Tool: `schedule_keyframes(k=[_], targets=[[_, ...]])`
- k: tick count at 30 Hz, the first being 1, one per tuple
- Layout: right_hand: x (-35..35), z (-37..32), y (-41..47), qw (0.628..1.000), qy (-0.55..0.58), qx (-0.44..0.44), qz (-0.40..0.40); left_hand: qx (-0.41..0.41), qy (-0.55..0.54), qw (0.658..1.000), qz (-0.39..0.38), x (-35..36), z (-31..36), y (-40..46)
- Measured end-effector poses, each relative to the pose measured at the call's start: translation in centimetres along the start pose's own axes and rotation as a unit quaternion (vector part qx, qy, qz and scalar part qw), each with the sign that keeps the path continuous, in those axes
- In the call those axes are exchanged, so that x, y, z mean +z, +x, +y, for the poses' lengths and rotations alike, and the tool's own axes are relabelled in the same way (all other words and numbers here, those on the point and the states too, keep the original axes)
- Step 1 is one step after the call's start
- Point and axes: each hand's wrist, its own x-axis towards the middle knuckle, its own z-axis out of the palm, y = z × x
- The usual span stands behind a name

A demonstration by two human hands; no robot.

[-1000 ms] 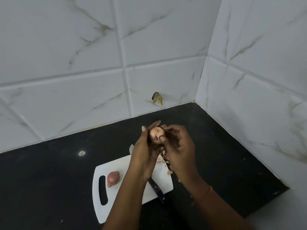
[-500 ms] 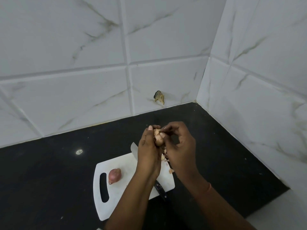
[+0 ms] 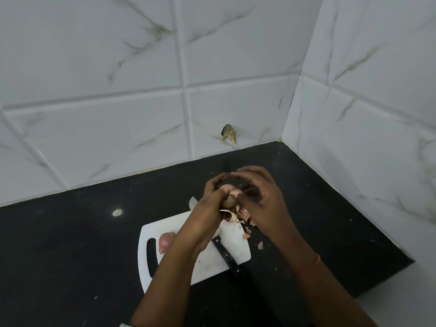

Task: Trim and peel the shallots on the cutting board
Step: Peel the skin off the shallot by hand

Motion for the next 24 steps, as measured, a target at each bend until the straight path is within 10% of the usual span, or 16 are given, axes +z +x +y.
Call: schedule_keyframes(k=[17,24], targets=[[0.6,1.0,-0.9,0.987,-0.053,0.026,0.149,0.039,-0.032,0.998,0.038,-0.4,-0.7,0.5],[1.3,0.5,-0.9,0.997,-0.016,0.033,0.073,0.049,-0.048,0.997,0.031,-0.3,-0.8,0.4]])
